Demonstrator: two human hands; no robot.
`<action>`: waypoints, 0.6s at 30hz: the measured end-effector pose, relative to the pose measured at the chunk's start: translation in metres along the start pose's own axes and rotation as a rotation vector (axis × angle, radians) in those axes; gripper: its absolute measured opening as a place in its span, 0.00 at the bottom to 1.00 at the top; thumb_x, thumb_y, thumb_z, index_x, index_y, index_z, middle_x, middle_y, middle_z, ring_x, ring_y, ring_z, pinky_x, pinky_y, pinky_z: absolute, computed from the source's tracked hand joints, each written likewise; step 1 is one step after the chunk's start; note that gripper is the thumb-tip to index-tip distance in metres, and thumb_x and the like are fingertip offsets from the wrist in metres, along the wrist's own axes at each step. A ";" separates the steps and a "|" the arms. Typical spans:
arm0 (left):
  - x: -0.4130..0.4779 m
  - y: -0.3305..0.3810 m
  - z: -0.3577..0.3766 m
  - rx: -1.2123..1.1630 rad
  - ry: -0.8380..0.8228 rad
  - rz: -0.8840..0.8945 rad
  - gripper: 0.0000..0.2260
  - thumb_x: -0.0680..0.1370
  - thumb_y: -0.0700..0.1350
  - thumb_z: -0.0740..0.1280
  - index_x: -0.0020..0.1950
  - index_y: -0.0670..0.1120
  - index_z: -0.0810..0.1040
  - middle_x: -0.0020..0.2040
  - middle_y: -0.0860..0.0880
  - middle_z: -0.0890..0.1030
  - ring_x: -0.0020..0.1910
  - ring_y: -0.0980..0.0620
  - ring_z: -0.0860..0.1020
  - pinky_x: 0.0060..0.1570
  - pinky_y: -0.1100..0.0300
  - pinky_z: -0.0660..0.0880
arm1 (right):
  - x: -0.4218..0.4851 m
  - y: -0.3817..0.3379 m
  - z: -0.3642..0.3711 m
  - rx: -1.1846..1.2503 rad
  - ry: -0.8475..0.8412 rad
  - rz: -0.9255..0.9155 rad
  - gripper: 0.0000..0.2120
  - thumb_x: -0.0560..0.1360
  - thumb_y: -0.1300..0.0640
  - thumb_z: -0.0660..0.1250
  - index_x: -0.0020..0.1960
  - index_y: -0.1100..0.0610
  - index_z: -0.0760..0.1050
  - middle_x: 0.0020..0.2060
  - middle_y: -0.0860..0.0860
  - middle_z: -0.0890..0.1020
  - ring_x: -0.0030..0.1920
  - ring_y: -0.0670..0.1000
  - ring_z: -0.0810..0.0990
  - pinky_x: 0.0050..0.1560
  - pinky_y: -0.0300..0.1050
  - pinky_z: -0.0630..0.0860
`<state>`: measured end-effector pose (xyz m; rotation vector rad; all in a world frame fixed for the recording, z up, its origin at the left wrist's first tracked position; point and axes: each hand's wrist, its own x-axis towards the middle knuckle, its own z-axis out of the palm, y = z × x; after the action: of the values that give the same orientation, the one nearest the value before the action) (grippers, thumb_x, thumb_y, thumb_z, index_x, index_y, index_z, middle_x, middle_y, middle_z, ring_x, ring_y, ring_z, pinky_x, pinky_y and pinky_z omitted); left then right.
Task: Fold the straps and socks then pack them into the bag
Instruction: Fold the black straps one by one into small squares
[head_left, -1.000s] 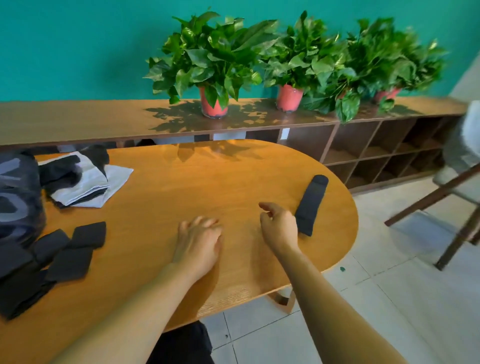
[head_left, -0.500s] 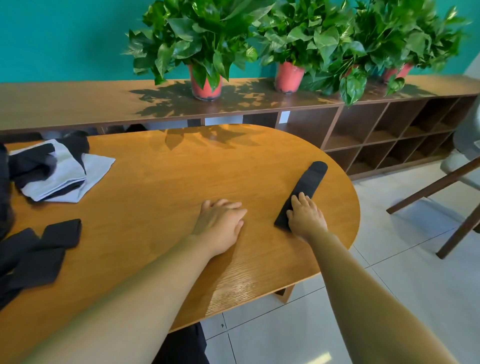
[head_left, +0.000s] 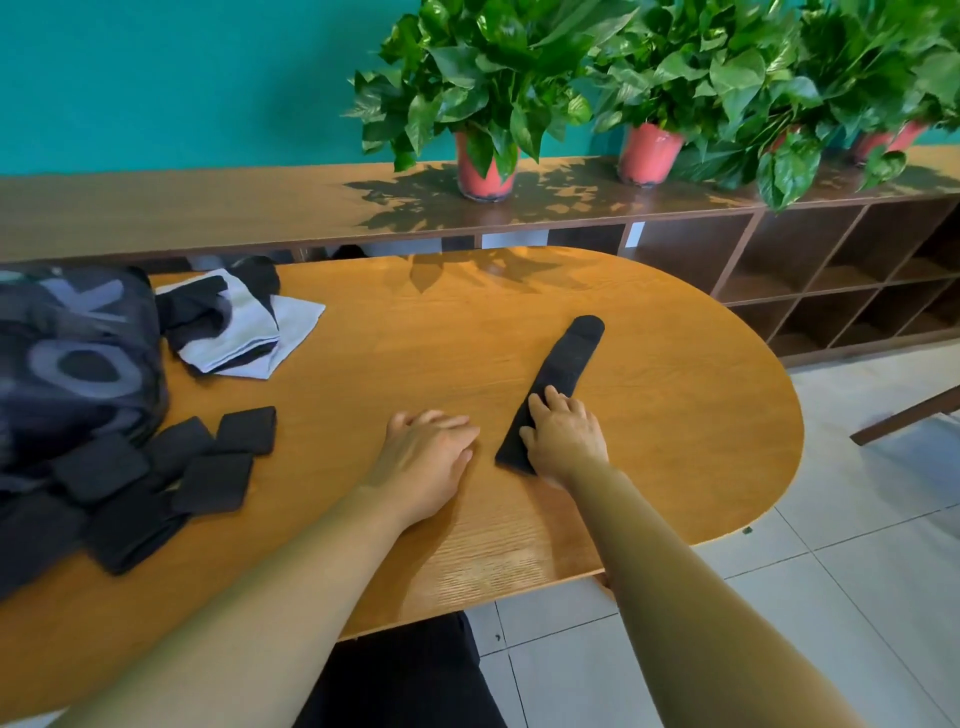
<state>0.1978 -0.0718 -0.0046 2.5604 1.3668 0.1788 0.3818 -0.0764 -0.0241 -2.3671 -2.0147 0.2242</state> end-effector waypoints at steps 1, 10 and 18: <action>-0.008 -0.008 -0.002 0.002 0.007 -0.010 0.17 0.83 0.47 0.55 0.73 0.54 0.68 0.75 0.54 0.65 0.74 0.50 0.60 0.69 0.50 0.53 | -0.003 -0.012 0.001 -0.003 -0.002 -0.025 0.25 0.81 0.48 0.52 0.75 0.55 0.55 0.76 0.54 0.55 0.74 0.56 0.55 0.71 0.50 0.57; -0.074 -0.066 -0.014 0.023 0.059 -0.099 0.17 0.83 0.48 0.55 0.72 0.55 0.69 0.74 0.55 0.67 0.73 0.52 0.61 0.70 0.50 0.55 | -0.025 -0.104 0.010 0.029 -0.055 -0.234 0.25 0.81 0.48 0.53 0.76 0.52 0.55 0.77 0.52 0.54 0.74 0.57 0.55 0.71 0.51 0.56; -0.099 -0.084 -0.019 -0.006 0.154 -0.076 0.16 0.83 0.50 0.57 0.70 0.54 0.71 0.71 0.55 0.71 0.71 0.52 0.64 0.66 0.52 0.57 | -0.046 -0.141 0.007 0.257 -0.056 -0.367 0.23 0.80 0.52 0.57 0.74 0.53 0.61 0.75 0.52 0.61 0.73 0.56 0.59 0.70 0.50 0.58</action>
<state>0.0708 -0.1063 -0.0082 2.5301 1.5110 0.3727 0.2357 -0.0995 -0.0113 -1.8250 -2.2395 0.5060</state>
